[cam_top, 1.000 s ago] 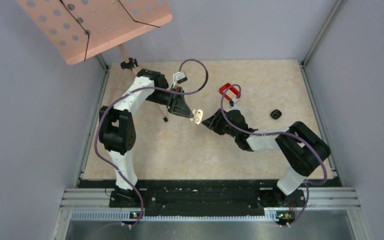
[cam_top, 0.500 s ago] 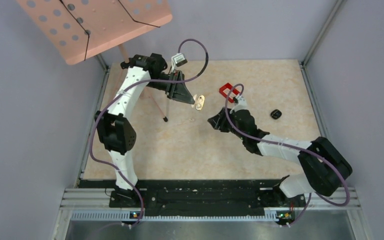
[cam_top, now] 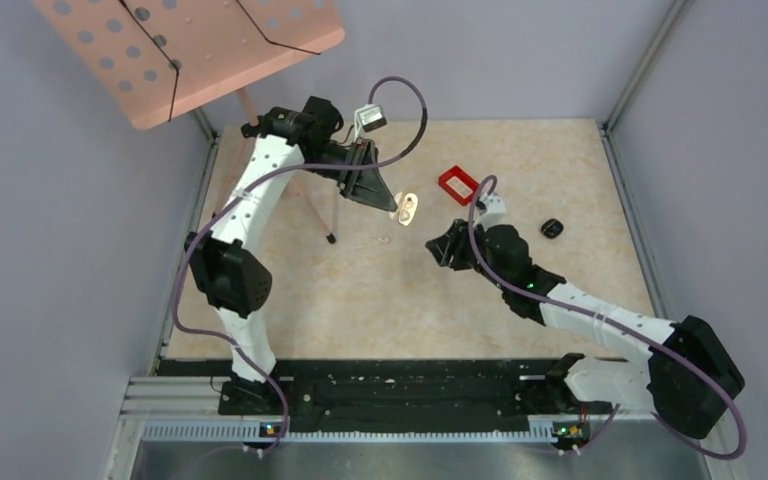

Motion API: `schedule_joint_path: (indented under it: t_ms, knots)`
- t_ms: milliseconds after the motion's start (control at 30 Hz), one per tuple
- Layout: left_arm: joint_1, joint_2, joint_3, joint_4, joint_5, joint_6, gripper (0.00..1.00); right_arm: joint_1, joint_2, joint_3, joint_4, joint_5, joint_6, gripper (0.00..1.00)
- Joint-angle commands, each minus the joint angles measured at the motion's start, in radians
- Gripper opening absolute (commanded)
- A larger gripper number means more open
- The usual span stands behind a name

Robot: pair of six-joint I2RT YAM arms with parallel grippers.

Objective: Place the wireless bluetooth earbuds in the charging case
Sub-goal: Pick up the earbud from the center of the board.

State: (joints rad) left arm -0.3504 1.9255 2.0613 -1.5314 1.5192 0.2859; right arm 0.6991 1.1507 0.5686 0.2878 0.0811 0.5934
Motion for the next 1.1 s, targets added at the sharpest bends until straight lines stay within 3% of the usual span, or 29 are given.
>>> schedule_joint_path:
  t_ms: [0,33,67,133,167,300,400,533,633,800,1067]
  knots:
    - [-0.012,-0.218,-0.071,0.360,-0.209,-0.425,0.00,0.039,-0.050,0.020,-0.064,0.017,-0.039,0.45]
    - [-0.022,-0.291,-0.140,0.516,-0.369,-0.558,0.00,0.047,-0.054,0.026,-0.077,0.024,-0.041,0.45]
    - [-0.024,-0.363,-0.243,0.701,-0.442,-0.668,0.00,0.055,-0.060,0.027,-0.084,0.030,-0.044,0.45]
    - [-0.013,-0.456,-0.390,0.994,-0.407,-0.844,0.00,0.063,-0.072,0.018,-0.081,0.042,-0.046,0.45]
    - [-0.013,-0.468,-0.408,1.039,-0.411,-0.882,0.00,0.063,-0.076,0.013,-0.079,0.046,-0.047,0.45]
    - [-0.012,-0.432,-0.392,0.968,-0.405,-0.895,0.00,0.068,-0.088,-0.010,-0.057,0.055,-0.068,0.45]
    - [-0.013,-0.450,-0.460,1.006,-0.446,-0.917,0.00,0.073,-0.083,-0.045,0.024,0.065,-0.130,0.45]
    - [0.003,-0.513,-0.606,1.091,-0.468,-0.950,0.00,0.089,-0.050,-0.129,0.283,0.024,-0.335,0.44]
    - [0.048,-0.543,-0.721,1.122,-0.408,-0.957,0.00,0.095,0.039,-0.125,0.405,-0.032,-0.501,0.44]
    - [0.138,-0.576,-0.888,1.131,-0.301,-0.939,0.00,0.097,0.290,0.053,0.349,-0.112,-0.648,0.44]
    - [0.299,-0.605,-0.955,1.024,-0.249,-0.843,0.00,0.098,0.618,0.317,0.254,-0.018,-0.551,0.45]
